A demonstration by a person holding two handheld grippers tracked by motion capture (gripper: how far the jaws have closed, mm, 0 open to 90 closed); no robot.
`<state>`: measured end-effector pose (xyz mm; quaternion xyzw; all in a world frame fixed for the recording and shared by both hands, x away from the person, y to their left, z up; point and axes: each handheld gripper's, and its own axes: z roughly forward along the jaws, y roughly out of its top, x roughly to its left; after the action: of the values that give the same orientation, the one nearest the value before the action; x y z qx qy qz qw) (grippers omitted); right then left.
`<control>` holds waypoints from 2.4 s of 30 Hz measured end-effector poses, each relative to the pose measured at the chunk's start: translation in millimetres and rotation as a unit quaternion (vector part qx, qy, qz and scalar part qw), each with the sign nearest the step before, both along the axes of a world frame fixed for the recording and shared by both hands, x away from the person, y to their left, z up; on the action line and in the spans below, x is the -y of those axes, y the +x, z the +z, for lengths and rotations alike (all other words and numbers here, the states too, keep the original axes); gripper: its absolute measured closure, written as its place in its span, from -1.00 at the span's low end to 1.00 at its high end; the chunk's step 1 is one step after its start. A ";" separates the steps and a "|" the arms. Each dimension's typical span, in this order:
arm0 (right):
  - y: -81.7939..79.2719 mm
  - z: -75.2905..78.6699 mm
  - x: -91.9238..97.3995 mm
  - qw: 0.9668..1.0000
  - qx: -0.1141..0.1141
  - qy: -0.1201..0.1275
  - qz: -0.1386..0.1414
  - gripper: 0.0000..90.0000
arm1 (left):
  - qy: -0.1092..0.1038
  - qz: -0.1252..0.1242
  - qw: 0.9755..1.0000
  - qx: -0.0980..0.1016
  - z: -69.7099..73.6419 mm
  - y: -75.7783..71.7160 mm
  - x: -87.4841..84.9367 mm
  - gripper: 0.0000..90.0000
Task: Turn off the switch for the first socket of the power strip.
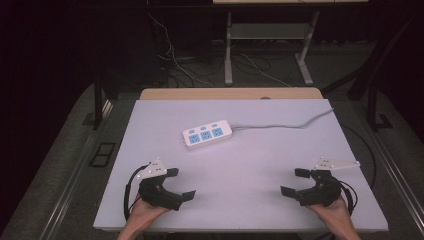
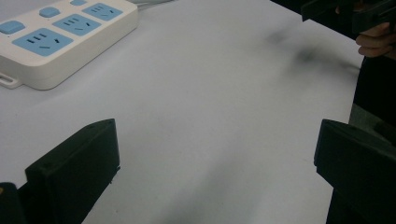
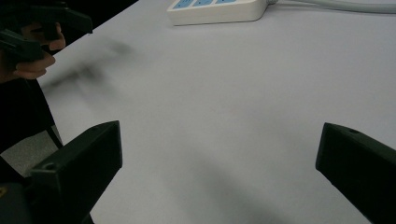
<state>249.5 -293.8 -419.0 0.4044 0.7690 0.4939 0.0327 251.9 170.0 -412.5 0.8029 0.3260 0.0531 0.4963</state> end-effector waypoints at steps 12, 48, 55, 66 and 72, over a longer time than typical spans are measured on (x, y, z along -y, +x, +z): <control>0.0 -0.4 -0.7 1.000 -0.002 -0.004 0.003 -0.99 | 0.021 -0.019 1.000 -0.011 10.5 9.4 7.7 -1.00; -0.8 -0.8 0.9 1.000 0.000 -0.007 -0.006 -0.99 | 0.066 -0.060 0.996 0.003 51.6 65.5 44.8 -1.00; -0.9 -1.3 0.2 1.000 -0.002 -0.008 -0.003 -0.99 | 0.074 -0.065 0.995 0.007 60.6 79.3 52.1 -1.00; -0.8 -1.6 0.3 1.000 -0.002 -0.009 0.000 -0.99 | 0.083 -0.069 0.994 0.005 63.3 94.6 59.6 -1.00; -0.8 -1.5 0.4 1.000 -0.002 -0.009 0.000 -0.99 | 0.087 -0.067 0.994 0.008 67.5 104.5 61.8 -1.00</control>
<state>248.7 -294.2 -420.6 0.4052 0.7733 0.4864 0.0347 356.4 108.2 -345.0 0.8626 0.2618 0.0538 0.4295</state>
